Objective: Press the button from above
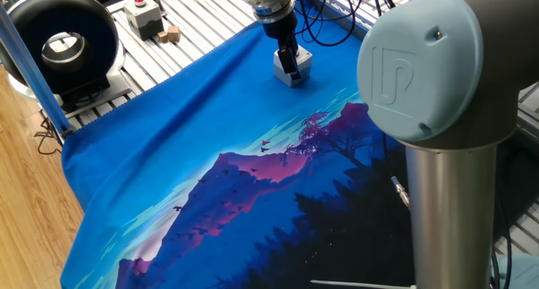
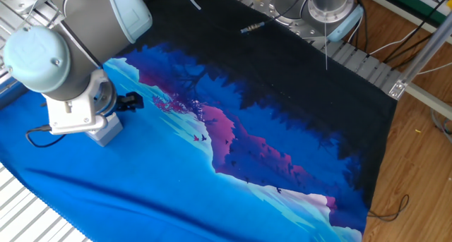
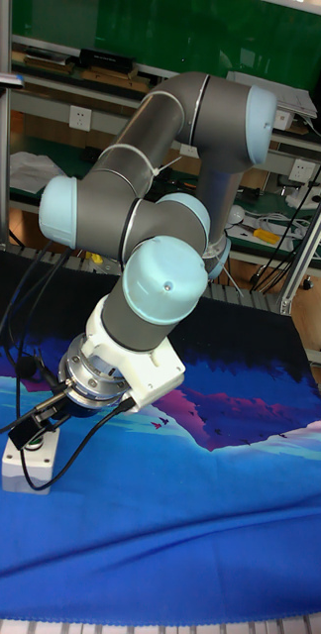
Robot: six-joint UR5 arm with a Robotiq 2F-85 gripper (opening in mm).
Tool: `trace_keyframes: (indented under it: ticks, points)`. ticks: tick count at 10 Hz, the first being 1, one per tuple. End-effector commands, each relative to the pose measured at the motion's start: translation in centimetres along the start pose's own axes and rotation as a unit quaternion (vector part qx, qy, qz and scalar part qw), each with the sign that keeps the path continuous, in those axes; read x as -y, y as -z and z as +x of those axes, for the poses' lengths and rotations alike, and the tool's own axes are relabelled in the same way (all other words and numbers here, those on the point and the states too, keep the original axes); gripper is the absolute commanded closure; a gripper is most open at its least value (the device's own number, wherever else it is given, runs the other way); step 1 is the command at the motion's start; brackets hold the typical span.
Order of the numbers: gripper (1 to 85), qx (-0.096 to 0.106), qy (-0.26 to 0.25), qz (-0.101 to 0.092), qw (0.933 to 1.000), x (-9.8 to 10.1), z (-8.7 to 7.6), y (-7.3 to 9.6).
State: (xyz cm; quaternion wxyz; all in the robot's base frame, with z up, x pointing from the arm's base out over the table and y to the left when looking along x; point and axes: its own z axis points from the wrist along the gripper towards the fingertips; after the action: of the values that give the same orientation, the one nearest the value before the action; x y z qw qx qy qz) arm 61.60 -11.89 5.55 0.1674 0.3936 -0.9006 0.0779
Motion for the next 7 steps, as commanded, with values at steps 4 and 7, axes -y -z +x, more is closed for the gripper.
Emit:
trace_keyframes:
  ticks: [4, 7]
  points:
    - [0.7, -0.002, -0.002, -0.007, 1.0, 0.1, 0.8, 1.3]
    - [0.7, 0.015, -0.011, -0.021, 0.9996, -0.8, 0.0, 1.9]
